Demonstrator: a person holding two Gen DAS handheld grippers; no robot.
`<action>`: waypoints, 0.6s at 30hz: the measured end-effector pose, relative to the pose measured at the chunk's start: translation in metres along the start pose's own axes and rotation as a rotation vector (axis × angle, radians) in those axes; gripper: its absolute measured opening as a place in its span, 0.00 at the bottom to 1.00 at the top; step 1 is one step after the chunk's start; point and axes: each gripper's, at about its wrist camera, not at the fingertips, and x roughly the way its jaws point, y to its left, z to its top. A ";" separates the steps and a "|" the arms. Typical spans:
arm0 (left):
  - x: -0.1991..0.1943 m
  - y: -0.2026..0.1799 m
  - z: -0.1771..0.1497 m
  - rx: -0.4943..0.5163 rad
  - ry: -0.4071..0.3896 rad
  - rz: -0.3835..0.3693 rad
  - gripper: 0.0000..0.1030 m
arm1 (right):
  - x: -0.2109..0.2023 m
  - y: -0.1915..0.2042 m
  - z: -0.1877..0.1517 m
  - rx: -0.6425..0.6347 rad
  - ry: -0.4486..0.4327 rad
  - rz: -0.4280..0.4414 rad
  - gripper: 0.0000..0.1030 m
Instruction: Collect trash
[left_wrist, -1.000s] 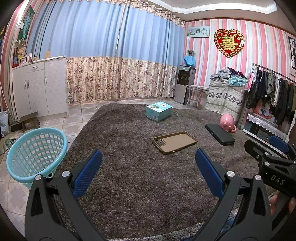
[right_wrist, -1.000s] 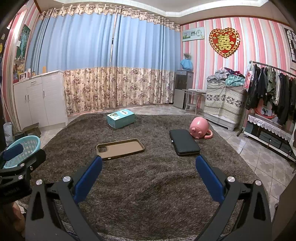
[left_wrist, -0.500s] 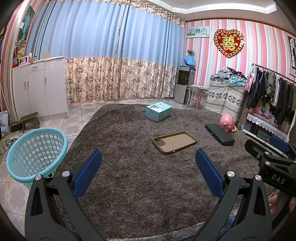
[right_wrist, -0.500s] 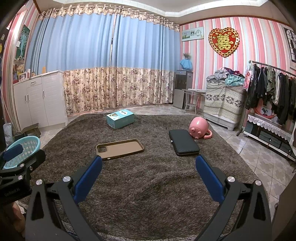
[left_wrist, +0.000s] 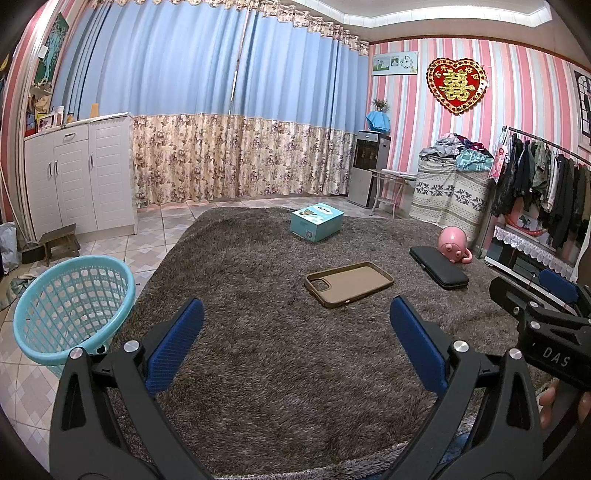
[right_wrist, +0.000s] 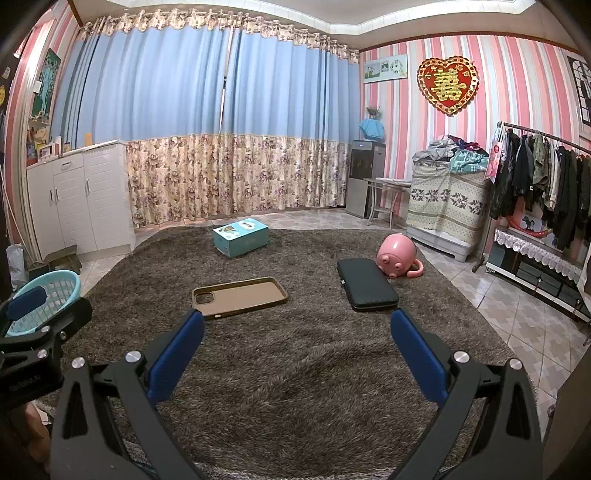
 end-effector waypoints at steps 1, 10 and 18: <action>0.000 0.001 0.000 0.000 0.000 0.000 0.95 | 0.000 0.000 0.000 0.000 -0.001 -0.001 0.96; 0.000 0.000 0.000 0.001 0.000 0.000 0.95 | 0.000 0.000 0.000 -0.001 0.000 0.000 0.96; 0.000 0.000 0.000 0.001 0.000 0.001 0.95 | -0.001 0.000 -0.001 0.002 -0.004 -0.001 0.96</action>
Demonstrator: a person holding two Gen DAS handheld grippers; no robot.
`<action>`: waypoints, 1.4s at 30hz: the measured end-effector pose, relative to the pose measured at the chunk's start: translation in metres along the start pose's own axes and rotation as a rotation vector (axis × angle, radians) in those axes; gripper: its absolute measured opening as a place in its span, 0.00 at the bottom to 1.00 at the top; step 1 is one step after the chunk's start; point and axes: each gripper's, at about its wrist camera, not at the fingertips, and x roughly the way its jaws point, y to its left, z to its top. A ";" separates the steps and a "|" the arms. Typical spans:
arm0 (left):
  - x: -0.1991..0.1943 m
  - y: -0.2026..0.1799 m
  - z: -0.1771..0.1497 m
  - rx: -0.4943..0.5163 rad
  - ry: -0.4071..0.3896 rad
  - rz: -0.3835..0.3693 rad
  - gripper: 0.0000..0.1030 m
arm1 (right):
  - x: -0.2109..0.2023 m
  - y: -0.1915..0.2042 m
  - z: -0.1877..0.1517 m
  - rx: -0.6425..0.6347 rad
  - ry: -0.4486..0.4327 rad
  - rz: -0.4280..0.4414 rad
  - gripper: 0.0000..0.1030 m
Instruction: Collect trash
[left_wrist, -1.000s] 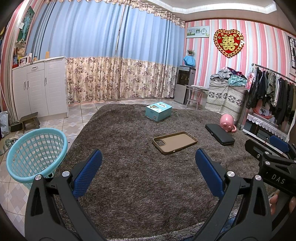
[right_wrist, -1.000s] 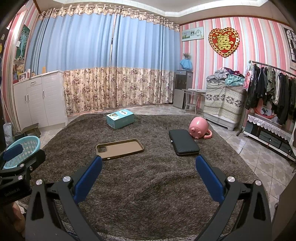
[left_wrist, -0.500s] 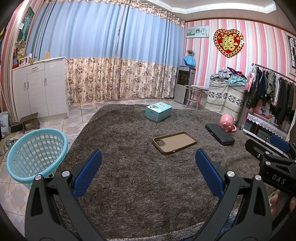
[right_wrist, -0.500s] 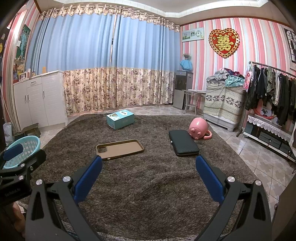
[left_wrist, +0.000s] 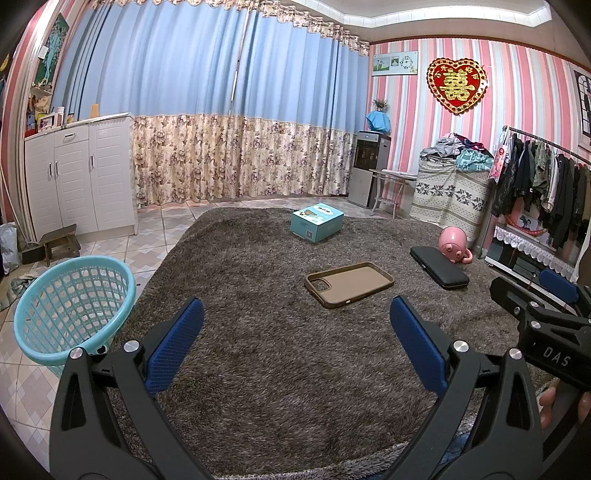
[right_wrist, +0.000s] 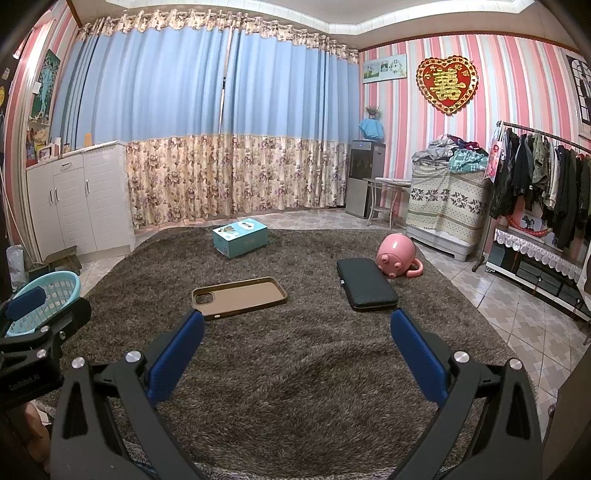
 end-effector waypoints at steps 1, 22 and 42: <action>0.000 0.000 0.000 0.000 0.000 0.001 0.95 | 0.000 0.000 0.000 0.000 0.000 0.000 0.96; 0.000 0.000 0.000 0.002 -0.002 0.002 0.95 | 0.001 0.001 -0.001 0.000 -0.001 -0.003 0.96; 0.002 0.005 0.000 -0.005 -0.002 0.006 0.95 | 0.001 0.001 -0.001 -0.001 -0.001 -0.002 0.96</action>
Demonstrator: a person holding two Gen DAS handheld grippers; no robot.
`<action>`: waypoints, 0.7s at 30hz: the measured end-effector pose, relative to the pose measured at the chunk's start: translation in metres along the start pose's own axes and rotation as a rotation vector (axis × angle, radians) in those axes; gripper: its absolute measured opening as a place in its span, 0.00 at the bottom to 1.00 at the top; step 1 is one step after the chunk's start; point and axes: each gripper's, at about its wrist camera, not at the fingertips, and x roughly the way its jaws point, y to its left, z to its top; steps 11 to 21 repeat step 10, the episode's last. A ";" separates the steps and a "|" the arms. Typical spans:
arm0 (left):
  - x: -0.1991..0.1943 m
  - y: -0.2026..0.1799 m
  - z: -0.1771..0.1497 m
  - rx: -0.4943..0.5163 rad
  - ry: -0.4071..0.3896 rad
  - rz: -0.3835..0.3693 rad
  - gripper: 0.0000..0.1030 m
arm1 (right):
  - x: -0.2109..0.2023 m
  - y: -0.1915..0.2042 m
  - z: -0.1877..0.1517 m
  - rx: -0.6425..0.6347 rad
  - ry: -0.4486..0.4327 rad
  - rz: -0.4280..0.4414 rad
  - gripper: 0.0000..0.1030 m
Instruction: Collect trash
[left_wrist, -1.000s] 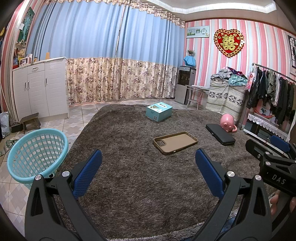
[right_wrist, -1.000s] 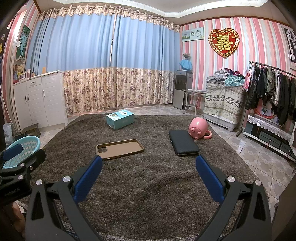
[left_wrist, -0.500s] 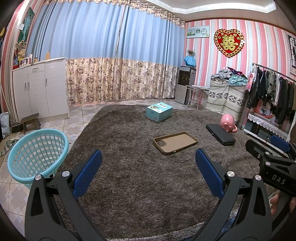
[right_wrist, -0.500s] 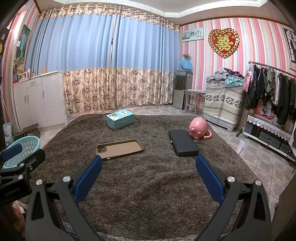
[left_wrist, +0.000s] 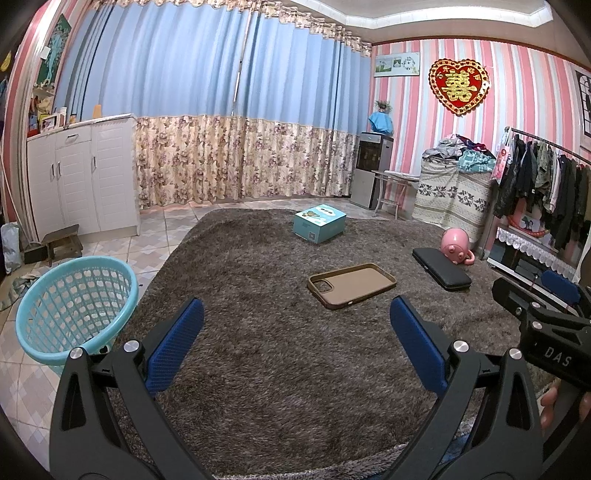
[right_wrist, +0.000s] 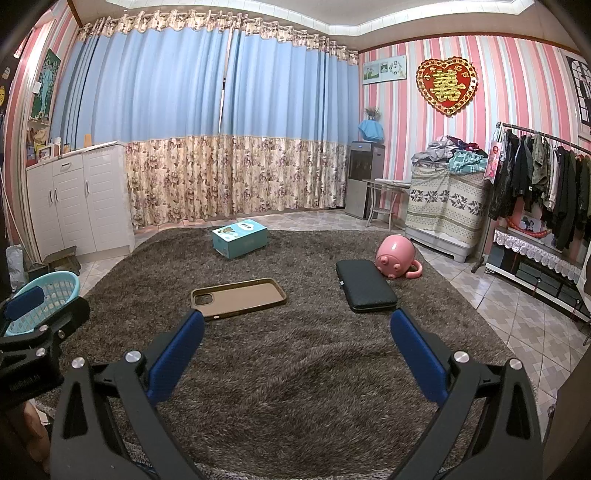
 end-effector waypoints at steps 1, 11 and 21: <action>0.001 0.002 0.000 -0.001 0.000 0.000 0.95 | 0.000 0.000 0.000 0.000 0.000 0.000 0.96; 0.001 0.002 0.000 0.000 0.000 0.001 0.95 | 0.000 0.000 -0.001 0.001 0.002 -0.001 0.96; 0.001 0.002 0.000 0.000 0.000 0.001 0.95 | 0.000 0.000 -0.001 0.001 0.002 -0.001 0.96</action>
